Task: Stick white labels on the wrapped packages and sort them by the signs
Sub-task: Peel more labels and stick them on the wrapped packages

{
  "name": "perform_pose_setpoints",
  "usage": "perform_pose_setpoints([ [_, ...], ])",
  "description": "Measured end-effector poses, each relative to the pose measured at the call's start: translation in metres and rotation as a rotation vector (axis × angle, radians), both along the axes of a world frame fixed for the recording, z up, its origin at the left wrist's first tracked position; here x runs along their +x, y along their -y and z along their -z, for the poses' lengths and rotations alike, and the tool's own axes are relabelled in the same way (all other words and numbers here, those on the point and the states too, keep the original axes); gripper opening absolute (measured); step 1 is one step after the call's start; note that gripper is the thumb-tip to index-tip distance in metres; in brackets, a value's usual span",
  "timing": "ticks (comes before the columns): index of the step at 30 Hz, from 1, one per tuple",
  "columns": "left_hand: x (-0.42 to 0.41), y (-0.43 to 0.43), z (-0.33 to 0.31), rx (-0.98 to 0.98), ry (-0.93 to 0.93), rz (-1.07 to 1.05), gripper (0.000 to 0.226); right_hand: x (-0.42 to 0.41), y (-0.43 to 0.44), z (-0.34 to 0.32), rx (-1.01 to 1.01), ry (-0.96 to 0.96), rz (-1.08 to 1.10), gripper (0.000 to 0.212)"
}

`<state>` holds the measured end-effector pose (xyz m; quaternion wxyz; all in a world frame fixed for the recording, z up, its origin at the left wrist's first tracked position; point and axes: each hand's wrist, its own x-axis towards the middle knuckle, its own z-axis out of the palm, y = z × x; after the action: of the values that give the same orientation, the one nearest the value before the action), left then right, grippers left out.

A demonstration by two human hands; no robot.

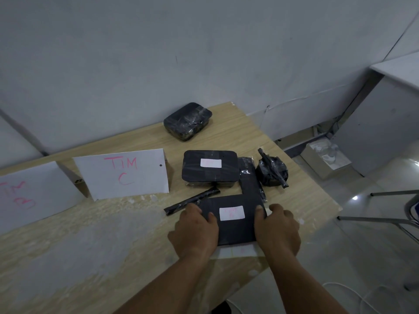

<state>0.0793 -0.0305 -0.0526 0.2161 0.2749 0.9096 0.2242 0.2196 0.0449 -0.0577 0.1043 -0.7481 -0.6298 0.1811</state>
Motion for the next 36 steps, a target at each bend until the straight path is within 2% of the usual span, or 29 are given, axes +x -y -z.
perform_pose_setpoints([
  [4,-0.002,0.008,-0.001,-0.133,0.122,0.043,0.039,0.006,-0.001,-0.002,-0.13,0.077,-0.006,0.042],
  [7,-0.002,0.009,-0.005,-0.197,0.139,0.098,0.04,0.005,0.001,-0.003,-0.163,0.055,0.006,0.039],
  [18,-0.016,0.015,-0.03,-0.035,0.111,0.157,0.023,0.006,0.008,-0.021,-0.077,0.062,0.09,0.037],
  [26,-0.033,0.038,-0.035,0.035,0.136,0.187,0.02,-0.003,0.034,-0.023,-0.045,0.026,0.118,0.035],
  [33,-0.044,0.036,-0.036,0.065,0.186,0.134,0.02,-0.008,0.018,-0.028,-0.044,-0.033,0.053,0.033],
  [36,-0.045,0.027,-0.035,0.021,0.175,0.16,0.024,-0.001,0.004,-0.023,-0.085,-0.073,-0.002,0.036],
])
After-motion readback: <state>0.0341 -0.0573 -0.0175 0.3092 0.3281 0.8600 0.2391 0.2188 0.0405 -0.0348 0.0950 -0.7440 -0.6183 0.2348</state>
